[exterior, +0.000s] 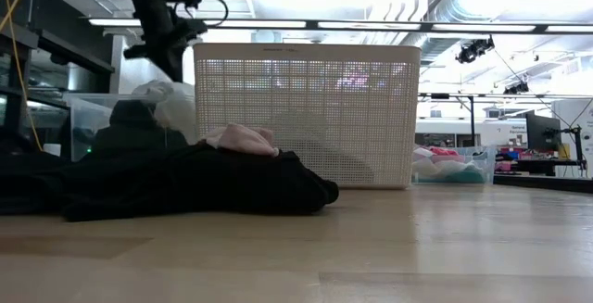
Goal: Pick & Place Cloths
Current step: Put the white boxers into the left transparent bin, then put the light pink sock into the right transparent bin
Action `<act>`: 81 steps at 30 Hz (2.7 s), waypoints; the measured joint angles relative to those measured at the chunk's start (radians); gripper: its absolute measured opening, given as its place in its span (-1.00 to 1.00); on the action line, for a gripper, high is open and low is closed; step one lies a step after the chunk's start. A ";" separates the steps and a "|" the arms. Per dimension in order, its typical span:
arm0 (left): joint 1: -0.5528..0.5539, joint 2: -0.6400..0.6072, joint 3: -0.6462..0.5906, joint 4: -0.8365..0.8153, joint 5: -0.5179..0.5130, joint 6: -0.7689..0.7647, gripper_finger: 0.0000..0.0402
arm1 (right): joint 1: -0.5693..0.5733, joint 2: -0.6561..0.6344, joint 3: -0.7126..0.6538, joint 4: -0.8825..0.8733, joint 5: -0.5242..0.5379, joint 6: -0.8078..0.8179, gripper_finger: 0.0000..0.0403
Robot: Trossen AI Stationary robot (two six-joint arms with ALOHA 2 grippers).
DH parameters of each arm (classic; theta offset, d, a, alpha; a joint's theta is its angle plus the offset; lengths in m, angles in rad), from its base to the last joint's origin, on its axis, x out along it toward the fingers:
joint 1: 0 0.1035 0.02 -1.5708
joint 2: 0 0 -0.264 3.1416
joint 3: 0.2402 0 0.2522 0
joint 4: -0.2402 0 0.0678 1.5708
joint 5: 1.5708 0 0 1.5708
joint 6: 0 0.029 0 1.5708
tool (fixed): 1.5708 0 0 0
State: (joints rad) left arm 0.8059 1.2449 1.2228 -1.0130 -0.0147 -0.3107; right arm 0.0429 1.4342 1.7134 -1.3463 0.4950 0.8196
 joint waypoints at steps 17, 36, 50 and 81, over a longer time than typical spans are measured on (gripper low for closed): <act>0.190 0.000 -0.303 0.174 -0.043 0.000 -1.00 | 0.000 0.000 0.000 0.001 0.000 0.026 0.39; 0.203 -0.001 -0.320 0.218 0.033 0.009 -0.99 | 0.001 0.000 0.000 0.006 0.000 0.044 0.39; 0.202 -0.152 -0.270 0.170 0.076 0.039 -0.22 | 0.001 0.000 0.000 0.005 -0.007 0.044 0.39; -0.166 -0.469 -0.021 0.012 0.159 0.194 -0.10 | 0.282 0.171 -0.238 0.592 0.023 -0.046 0.39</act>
State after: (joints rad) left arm 0.6395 0.7764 1.2022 -1.0013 0.1440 -0.1166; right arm 0.3249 1.6054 1.4754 -0.7540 0.5180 0.7733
